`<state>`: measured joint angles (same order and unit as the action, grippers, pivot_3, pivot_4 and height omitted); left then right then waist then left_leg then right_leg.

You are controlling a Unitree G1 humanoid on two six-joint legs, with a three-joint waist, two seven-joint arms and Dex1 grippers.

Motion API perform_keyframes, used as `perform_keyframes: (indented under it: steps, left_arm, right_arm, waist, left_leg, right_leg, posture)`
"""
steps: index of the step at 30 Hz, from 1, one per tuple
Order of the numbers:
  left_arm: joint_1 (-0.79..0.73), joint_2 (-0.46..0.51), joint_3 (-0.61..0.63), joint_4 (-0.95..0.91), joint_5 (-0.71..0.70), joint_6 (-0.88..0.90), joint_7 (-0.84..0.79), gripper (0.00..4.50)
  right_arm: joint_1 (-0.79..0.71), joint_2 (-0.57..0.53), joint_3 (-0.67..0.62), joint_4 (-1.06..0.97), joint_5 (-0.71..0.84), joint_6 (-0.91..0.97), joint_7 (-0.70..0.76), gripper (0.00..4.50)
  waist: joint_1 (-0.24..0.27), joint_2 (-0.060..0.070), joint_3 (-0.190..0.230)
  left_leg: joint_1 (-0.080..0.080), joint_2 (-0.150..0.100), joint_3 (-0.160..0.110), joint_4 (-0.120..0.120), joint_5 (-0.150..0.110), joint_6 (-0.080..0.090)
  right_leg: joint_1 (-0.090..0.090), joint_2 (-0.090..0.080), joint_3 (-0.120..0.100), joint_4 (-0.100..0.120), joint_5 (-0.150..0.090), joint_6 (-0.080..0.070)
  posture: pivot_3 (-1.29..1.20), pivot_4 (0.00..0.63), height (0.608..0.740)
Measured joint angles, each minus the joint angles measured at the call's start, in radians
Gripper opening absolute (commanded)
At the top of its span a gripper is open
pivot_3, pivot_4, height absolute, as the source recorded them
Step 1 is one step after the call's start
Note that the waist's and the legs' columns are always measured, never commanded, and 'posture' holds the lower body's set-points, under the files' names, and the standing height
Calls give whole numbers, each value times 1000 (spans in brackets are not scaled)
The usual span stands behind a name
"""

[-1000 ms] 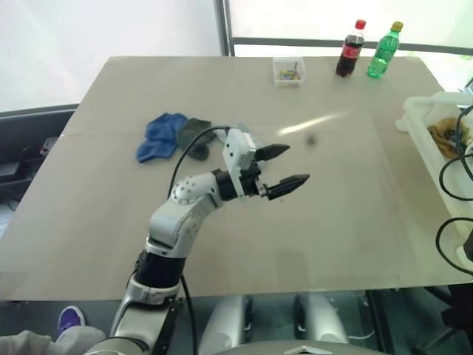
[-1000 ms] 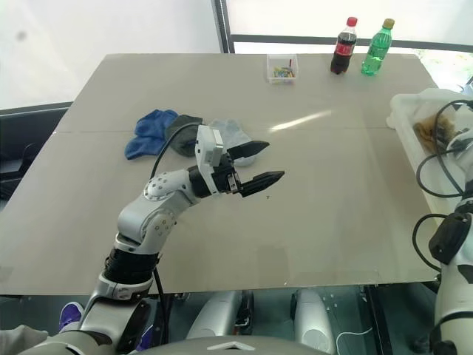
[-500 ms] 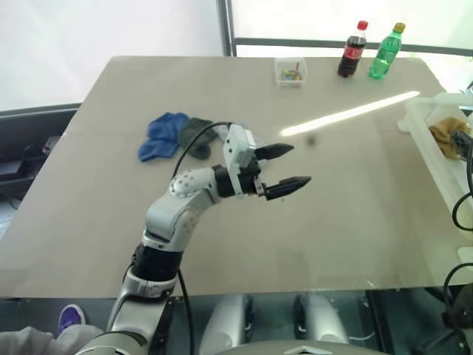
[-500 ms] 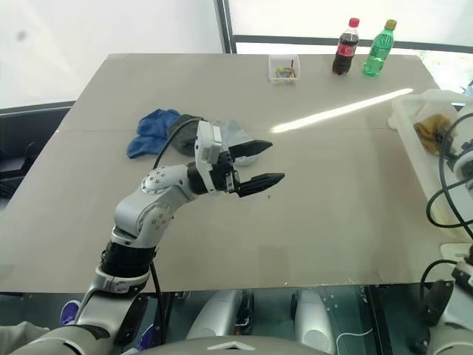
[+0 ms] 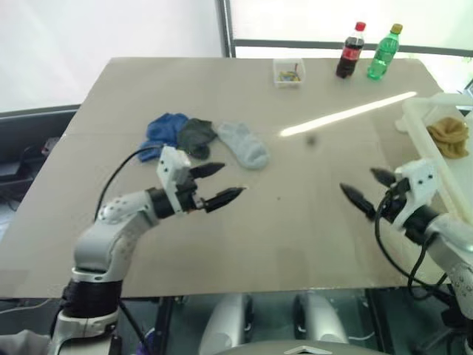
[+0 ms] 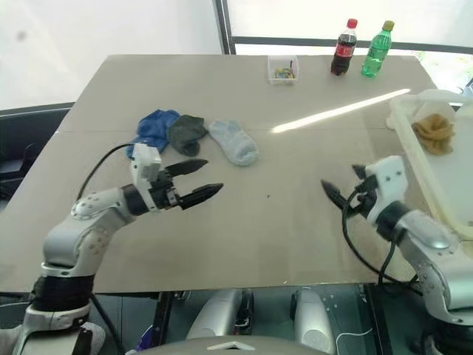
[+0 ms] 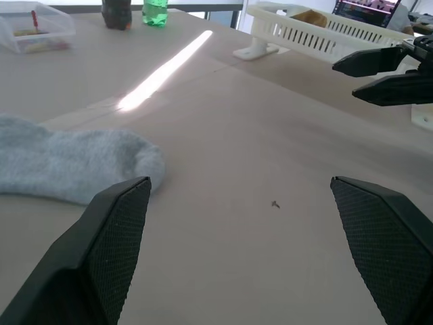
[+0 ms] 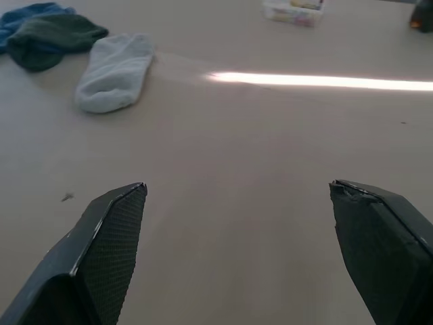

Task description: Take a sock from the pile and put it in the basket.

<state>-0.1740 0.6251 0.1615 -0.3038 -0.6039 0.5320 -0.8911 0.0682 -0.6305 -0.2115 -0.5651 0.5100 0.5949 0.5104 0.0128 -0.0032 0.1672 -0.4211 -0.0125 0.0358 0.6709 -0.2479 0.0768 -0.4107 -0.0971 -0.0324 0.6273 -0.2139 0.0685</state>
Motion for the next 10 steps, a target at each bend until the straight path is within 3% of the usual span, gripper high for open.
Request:
perform_keyframes:
  steps: [10]
  left_arm:
    - [192,85,176,-90,-52,30,20,4500]
  right_arm:
    - [127,-36,-42,-7,-35,-64,74,4432]
  waist:
    - [1,0,0]
  left_leg:
    - [3,1,1,0,-1,1]
  right_leg:
    - [1,-1,0,0,-2,-4]
  posture:
    - [0,150,729]
